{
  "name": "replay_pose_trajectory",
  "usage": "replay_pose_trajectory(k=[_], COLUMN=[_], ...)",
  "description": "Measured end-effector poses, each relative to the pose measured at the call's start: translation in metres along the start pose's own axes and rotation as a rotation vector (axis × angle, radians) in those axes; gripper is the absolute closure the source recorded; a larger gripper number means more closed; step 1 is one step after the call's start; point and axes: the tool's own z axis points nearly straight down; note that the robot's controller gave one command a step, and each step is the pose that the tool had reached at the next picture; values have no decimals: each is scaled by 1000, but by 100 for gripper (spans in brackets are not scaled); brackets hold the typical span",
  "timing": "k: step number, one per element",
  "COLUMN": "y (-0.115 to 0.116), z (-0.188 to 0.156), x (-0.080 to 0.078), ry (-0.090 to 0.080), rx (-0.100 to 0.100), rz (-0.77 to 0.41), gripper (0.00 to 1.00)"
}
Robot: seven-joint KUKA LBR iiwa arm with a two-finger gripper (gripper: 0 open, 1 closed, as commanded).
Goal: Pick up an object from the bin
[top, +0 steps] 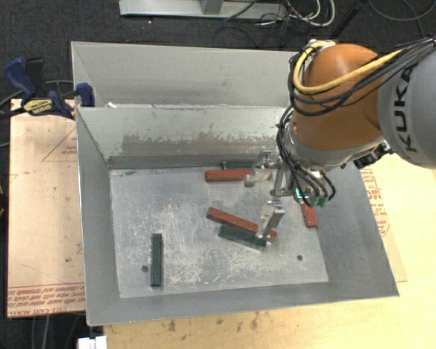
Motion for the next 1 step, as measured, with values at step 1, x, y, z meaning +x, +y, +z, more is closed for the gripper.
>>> replay_pose_trajectory(k=[1], y=[0], z=[-4], x=[-1], ry=[-8], rx=[0], rz=[1], gripper=[0])
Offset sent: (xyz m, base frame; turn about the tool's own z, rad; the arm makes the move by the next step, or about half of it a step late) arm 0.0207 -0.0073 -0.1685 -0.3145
